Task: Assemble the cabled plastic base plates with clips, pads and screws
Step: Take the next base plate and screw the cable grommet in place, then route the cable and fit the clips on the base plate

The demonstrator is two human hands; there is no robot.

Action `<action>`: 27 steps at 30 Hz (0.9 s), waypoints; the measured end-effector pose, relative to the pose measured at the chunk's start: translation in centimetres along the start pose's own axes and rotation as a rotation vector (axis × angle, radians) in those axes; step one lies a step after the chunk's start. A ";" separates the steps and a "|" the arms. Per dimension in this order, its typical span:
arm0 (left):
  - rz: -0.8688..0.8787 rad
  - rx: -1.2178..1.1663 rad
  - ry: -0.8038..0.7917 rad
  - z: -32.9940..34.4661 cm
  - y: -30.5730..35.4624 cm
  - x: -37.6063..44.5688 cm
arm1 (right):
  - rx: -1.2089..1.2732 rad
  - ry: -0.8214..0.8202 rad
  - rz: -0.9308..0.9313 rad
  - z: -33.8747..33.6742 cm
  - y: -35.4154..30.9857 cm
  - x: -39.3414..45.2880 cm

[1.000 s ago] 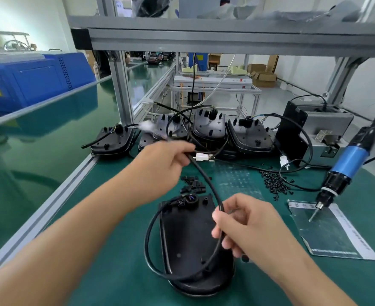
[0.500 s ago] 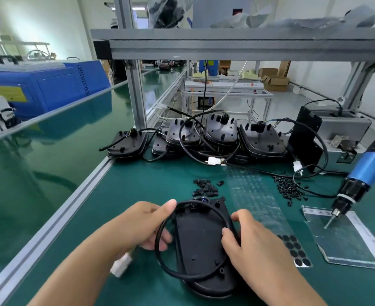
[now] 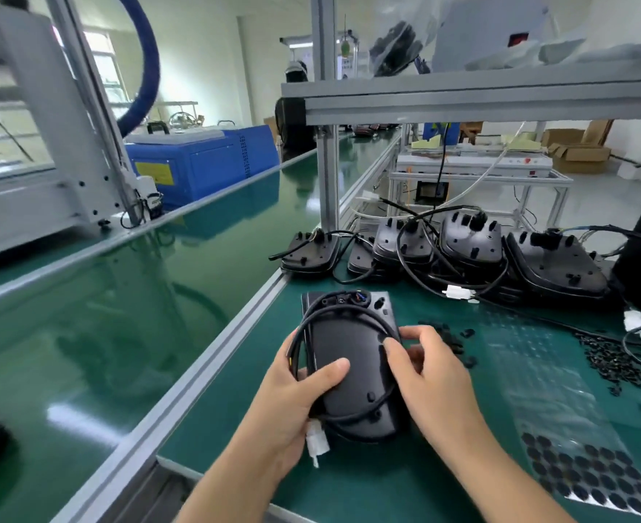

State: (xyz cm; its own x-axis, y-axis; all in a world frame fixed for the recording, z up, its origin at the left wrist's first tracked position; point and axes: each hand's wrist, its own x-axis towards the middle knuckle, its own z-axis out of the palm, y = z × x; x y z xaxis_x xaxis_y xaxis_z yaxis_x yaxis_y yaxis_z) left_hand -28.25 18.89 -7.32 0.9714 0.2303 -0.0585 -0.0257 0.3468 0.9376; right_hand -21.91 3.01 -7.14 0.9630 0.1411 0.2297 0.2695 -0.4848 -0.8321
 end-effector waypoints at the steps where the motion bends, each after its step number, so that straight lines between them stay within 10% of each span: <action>1: 0.017 0.001 0.032 -0.6 0.0 0.0 | 0.008 -0.016 -0.016 0.9 -0.1 0.4; 13: 0.218 0.070 0.540 -15.8 4.6 -4.8 | 0.157 -0.531 -0.262 14.6 -7.0 0.5; 21: 0.042 0.357 1.196 -26.0 10.9 -1.7 | 0.054 -0.511 -0.345 16.2 -6.1 0.8; 27: -0.083 0.613 1.177 -26.9 12.4 -0.1 | 0.065 -0.484 -0.370 16.4 -5.4 0.7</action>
State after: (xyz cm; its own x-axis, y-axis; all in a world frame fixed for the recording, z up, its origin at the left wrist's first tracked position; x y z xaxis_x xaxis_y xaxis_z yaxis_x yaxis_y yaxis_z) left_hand -35.02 47.65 -4.88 0.1745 0.9804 -0.0909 0.4349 0.0061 0.9004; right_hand -22.83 19.85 -10.74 0.6897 0.6732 0.2667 0.5697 -0.2772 -0.7737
